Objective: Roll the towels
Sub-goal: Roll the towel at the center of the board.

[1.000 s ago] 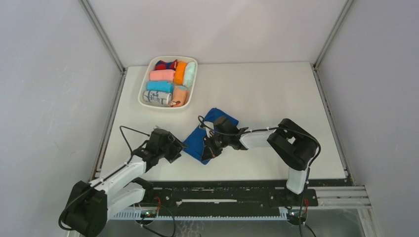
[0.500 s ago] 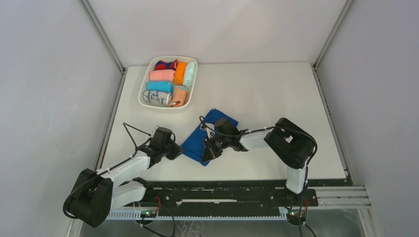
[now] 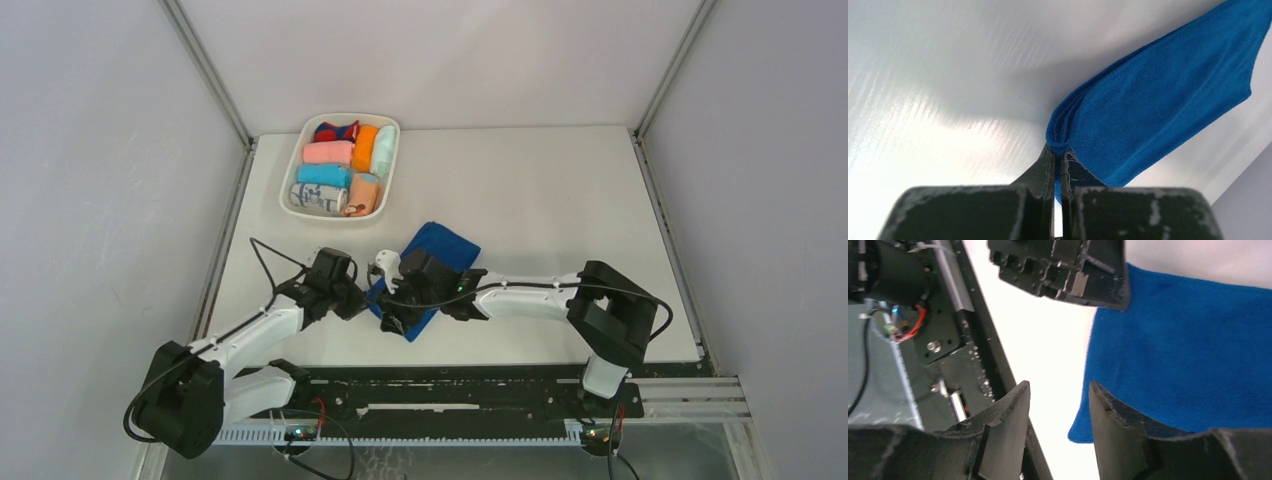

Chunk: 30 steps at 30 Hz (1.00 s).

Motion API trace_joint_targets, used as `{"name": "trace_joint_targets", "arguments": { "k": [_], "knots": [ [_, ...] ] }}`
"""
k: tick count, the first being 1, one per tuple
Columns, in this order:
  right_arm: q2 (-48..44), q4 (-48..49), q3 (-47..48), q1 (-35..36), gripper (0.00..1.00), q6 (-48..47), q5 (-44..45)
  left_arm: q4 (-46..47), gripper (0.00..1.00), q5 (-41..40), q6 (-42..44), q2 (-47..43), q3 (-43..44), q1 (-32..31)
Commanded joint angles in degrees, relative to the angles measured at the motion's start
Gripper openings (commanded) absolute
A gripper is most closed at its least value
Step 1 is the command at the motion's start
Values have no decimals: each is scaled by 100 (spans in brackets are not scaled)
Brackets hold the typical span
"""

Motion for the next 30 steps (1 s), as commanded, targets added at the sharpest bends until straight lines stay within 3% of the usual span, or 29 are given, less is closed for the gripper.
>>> {"name": "trace_joint_targets", "arguments": {
  "k": [1,15,30],
  "knots": [
    [209,-346,360,330,47,-507,1016,-378,0,54,68,67,325,-26],
    [731,-816,482,823,43,-632,1435,-369,0,64,-103,160,391,-25],
    [879,-1778,733,1243,44,-929,3079,-387,0,218,-49,283,458,212]
  ]
}}
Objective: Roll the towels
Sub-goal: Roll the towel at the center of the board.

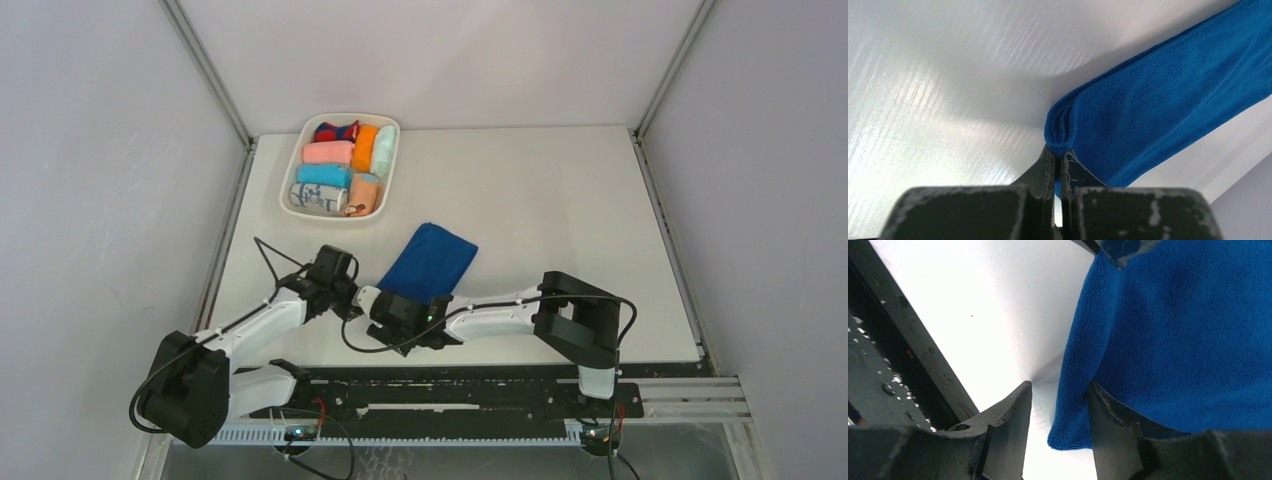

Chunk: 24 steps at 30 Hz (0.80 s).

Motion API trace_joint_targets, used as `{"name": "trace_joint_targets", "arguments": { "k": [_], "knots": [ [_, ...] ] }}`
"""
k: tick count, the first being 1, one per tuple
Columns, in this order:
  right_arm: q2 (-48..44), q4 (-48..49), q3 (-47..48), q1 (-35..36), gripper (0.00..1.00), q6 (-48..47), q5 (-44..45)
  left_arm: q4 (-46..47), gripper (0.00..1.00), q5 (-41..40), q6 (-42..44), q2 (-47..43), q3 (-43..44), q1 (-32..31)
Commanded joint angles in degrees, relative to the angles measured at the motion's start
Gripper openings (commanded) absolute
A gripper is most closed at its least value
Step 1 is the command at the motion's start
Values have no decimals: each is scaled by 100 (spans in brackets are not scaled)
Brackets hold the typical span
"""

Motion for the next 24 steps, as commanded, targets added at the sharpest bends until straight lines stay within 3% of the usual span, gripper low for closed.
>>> {"name": "trace_joint_targets", "arguments": {
  "k": [1,6,10,15,18,24],
  "knots": [
    [-24,-554,105,85,43,-162,551,45,0,-6,27,-49,213,146],
    [110,-512,110,141,35,-209,527,46,0,16,73,26,245,157],
    [77,-489,143,67,19,-185,178,38,1,2,91,60,303,157],
    [-200,-223,40,-369,0,66,-937,27,6,-22,123,70,383,157],
    [-336,106,-106,-830,0,346,-1946,28,11,-38,148,-21,416,163],
    [-350,1143,-554,-1718,0,1143,-3857,6,32,-141,269,-533,320,258]
  ]
}}
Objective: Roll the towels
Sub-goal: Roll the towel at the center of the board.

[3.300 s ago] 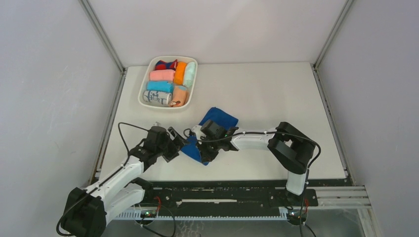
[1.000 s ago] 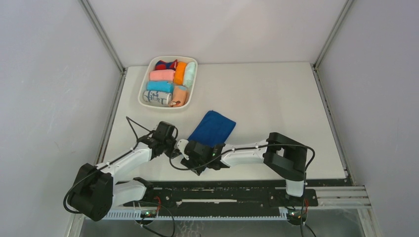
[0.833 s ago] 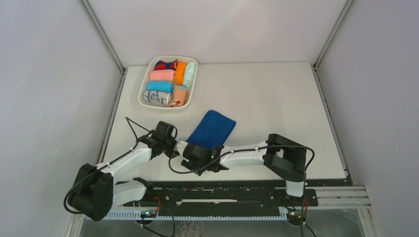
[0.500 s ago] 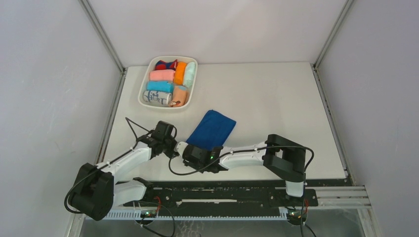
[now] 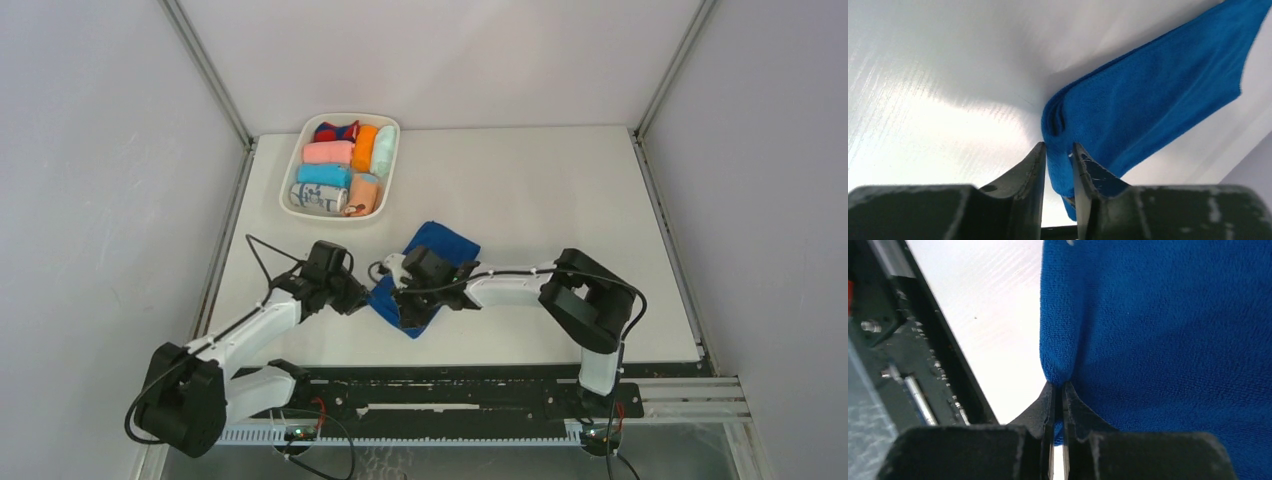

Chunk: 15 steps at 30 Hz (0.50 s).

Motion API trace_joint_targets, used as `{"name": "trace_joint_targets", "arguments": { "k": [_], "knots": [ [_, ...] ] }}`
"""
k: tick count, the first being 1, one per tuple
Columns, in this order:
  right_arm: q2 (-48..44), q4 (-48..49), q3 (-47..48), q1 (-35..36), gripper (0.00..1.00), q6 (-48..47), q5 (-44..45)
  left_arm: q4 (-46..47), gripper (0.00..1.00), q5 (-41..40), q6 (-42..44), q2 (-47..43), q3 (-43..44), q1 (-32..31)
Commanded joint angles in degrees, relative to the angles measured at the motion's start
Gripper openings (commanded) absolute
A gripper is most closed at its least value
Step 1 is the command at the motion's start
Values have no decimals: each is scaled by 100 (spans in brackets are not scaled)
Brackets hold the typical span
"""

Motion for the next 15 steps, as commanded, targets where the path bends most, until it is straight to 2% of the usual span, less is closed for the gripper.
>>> {"name": "trace_joint_targets", "arguments": {
  "k": [1,7,9,12,15],
  "knots": [
    [-182,966,-337,-565,0,880,-1961,58,35,-156,189,-485,132,169],
    [200,2962,-1054,-1304,0,2502,-3492,59,52,-103,306,-983,-219,228],
    [404,3667,-1273,-1533,0,3054,-3755,92,63,-76,329,-1299,-377,229],
    [721,4157,-1361,-1755,0,3599,-3935,333,73,103,325,-1680,-702,229],
    [1032,4401,-1395,-1900,0,3929,-4056,614,78,340,284,-1960,-1016,233]
  ]
}}
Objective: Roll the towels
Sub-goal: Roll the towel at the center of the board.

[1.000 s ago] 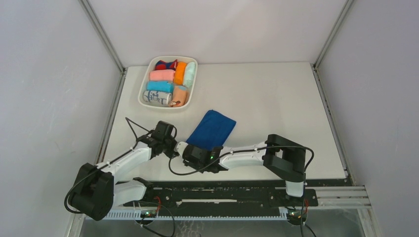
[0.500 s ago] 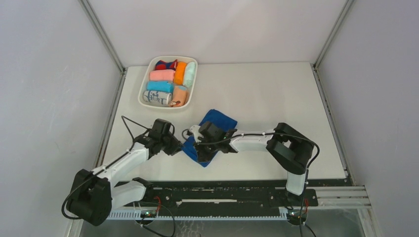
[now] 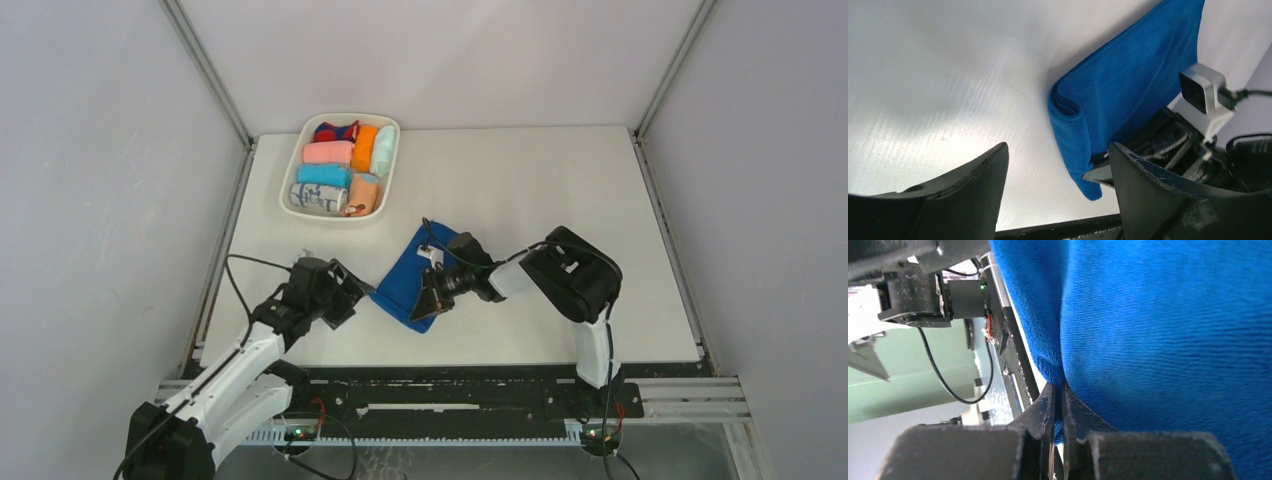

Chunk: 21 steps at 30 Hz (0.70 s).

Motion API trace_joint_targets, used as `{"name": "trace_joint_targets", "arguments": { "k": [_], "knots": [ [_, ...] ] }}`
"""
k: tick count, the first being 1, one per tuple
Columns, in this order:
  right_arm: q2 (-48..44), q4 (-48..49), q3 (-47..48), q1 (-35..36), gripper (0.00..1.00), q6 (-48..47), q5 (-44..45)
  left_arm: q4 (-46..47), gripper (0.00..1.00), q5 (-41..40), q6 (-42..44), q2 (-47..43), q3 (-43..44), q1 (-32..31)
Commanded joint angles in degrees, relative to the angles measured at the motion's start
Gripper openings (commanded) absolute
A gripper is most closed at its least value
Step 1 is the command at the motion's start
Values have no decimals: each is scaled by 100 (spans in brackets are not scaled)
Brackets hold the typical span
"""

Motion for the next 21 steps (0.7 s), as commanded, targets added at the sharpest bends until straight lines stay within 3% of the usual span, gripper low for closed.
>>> {"name": "trace_joint_targets", "arguments": {
  "k": [1,7,14,21],
  "knots": [
    [383,1159,-67,-201,0,1005,-585,532,79,346,-11,-386,-490,27],
    [762,1402,-115,-392,0,1402,-699,1223,77,676,-297,-406,-993,25],
    [903,1320,-118,-495,0,1427,-718,1906,62,834,-325,66,-1162,20],
    [1050,1462,-117,-497,0,1518,-766,2573,61,958,-347,584,-1179,18]
  ]
}}
